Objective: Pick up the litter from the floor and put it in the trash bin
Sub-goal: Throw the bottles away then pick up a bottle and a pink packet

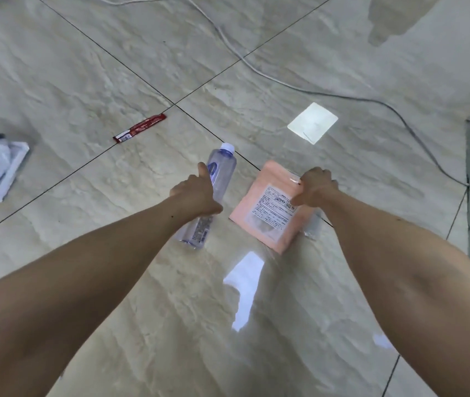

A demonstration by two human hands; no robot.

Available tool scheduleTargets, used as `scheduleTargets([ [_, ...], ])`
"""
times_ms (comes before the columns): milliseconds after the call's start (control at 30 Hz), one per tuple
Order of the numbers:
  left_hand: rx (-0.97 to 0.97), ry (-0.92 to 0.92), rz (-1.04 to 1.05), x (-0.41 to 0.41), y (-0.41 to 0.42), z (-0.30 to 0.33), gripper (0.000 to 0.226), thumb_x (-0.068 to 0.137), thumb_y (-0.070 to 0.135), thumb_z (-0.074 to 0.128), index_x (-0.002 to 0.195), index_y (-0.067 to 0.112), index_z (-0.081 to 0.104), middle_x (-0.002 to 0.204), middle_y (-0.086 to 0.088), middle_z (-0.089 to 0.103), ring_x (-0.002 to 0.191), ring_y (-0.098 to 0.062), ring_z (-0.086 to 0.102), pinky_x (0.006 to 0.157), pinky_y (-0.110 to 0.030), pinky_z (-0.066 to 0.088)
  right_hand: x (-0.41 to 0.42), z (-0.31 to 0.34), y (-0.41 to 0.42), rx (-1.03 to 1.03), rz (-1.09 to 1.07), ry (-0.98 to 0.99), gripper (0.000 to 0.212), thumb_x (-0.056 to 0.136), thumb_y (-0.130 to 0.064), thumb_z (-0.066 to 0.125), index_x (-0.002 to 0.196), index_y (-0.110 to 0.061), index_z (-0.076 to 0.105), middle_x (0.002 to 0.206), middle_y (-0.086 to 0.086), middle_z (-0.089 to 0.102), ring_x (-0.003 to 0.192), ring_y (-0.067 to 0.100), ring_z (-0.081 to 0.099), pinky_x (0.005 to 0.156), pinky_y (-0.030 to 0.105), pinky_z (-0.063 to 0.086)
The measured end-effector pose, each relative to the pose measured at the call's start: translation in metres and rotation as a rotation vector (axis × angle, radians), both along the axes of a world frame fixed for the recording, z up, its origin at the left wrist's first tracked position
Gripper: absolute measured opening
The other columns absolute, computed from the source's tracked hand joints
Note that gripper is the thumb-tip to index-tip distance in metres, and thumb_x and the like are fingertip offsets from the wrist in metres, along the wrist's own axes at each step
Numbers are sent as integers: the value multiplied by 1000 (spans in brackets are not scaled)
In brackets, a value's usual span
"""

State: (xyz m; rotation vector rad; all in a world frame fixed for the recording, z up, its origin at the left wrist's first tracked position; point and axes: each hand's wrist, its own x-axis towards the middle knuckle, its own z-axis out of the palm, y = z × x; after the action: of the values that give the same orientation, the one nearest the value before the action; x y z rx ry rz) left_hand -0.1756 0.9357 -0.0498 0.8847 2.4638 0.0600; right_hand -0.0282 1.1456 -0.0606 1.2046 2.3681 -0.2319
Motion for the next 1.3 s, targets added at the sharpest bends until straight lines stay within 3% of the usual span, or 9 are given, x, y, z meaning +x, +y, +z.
scheduleTargets([
  [200, 12, -42, 4, 5, 7, -24, 88, 74, 38, 74, 136, 9, 20, 105, -10, 53, 92, -32, 57, 69, -35, 41, -6, -32, -3, -16, -100, 70, 91, 62, -29, 86, 133, -8, 32, 126, 13, 48, 121, 34, 48, 99, 46, 39],
  [300, 5, -46, 11, 2, 3, -28, 84, 74, 37, 74, 132, 9, 22, 101, -9, 52, 82, -30, 52, 67, -34, 40, -3, -32, 5, 48, -71, 70, 100, 53, -41, 88, 132, -10, 34, 124, 12, 49, 121, 32, 45, 97, 43, 37],
  [433, 24, -47, 37, 0, -3, -25, 84, 72, 41, 75, 130, 9, 23, 101, -9, 52, 94, -33, 59, 69, -35, 40, 1, -29, -1, 50, -29, -66, 67, 54, -59, 83, 100, -20, 54, 107, 7, 59, 115, 29, 43, 91, 38, 30],
  [500, 12, -57, 36, 1, -11, -13, 85, 72, 40, 75, 131, 9, 23, 102, -10, 53, 95, -34, 60, 69, -35, 41, 1, -15, -12, 16, -67, -69, 51, 60, -52, 83, 92, -22, 56, 103, 7, 64, 114, 28, 48, 92, 38, 30],
  [567, -27, -86, 42, 7, -23, 10, 85, 72, 38, 75, 132, 8, 23, 104, -11, 54, 92, -33, 59, 69, -35, 43, 0, 11, -25, -74, -109, -28, 40, 70, -37, 81, 101, -19, 62, 108, 8, 67, 112, 28, 57, 97, 38, 36],
  [667, -78, -137, 75, 15, -51, 65, 86, 73, 40, 75, 133, 9, 23, 108, -12, 55, 96, -32, 60, 73, -37, 46, -9, 75, -49, -197, -145, 18, 38, 78, -23, 77, 112, -13, 63, 113, 10, 66, 108, 29, 63, 89, 35, 50],
  [867, -93, -189, 166, 17, -107, 214, 79, 73, 39, 74, 128, 9, 26, 101, -9, 52, 89, -29, 58, 71, -34, 45, -28, 227, -99, -193, -93, 0, 37, 83, -6, 67, 118, -11, 59, 116, 11, 66, 108, 28, 65, 81, 32, 52],
  [1067, -130, -171, 304, 6, -168, 374, 69, 71, 40, 73, 119, 12, 32, 99, -5, 51, 86, -27, 55, 70, -32, 41, -52, 383, -160, -213, -20, 14, 34, 84, -9, 64, 117, -16, 58, 114, 7, 65, 106, 26, 65, 73, 27, 48],
  [1300, -119, -197, 457, -1, -244, 532, 76, 68, 42, 74, 124, 10, 34, 108, -5, 55, 101, -27, 60, 76, -32, 46, -79, 542, -232, -225, 122, 41, 31, 84, -13, 66, 113, -18, 59, 110, 5, 67, 103, 26, 66, 68, 26, 44],
])
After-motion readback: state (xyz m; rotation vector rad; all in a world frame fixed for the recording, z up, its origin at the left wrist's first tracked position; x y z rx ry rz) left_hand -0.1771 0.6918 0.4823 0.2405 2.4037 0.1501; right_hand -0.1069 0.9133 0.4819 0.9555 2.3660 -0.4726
